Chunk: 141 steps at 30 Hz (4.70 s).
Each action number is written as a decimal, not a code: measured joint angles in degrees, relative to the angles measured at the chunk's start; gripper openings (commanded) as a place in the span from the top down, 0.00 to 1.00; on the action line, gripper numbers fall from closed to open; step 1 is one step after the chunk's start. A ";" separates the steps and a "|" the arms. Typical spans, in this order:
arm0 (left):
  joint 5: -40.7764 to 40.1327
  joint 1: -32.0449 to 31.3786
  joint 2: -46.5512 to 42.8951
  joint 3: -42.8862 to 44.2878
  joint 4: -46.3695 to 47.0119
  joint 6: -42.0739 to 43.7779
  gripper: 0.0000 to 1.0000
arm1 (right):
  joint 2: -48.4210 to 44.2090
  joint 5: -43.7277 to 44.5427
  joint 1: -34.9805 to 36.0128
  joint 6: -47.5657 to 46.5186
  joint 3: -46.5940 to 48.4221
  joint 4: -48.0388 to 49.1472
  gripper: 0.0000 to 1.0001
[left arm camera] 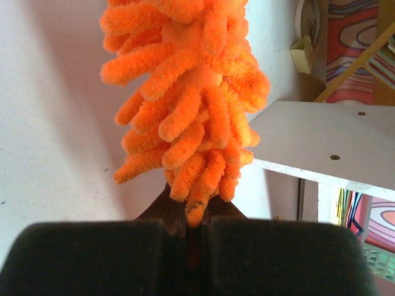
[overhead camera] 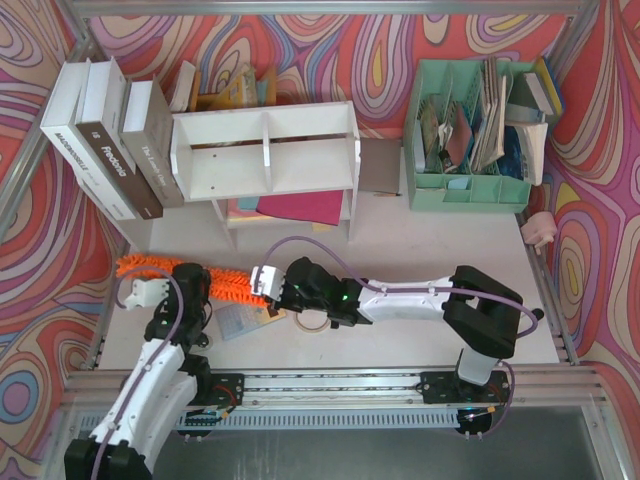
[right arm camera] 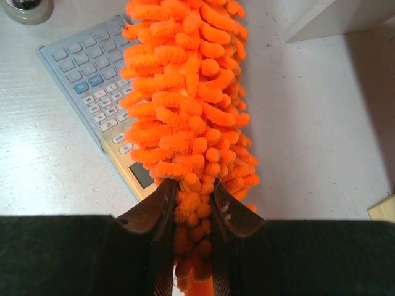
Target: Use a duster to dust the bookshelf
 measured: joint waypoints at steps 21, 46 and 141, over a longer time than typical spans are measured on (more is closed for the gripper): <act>-3.45 -0.07 -9.35 8.55 -16.22 1.36 1.00 | -10.71 -3.26 0.22 0.39 0.20 -7.21 0.50; -9.66 -0.07 -16.00 14.25 -26.86 7.19 1.00 | -21.29 -4.66 0.70 5.57 -6.21 -22.45 0.33; -20.22 -0.02 -18.08 57.75 -51.58 35.67 0.02 | -23.04 4.11 3.10 21.03 -13.55 -23.50 1.00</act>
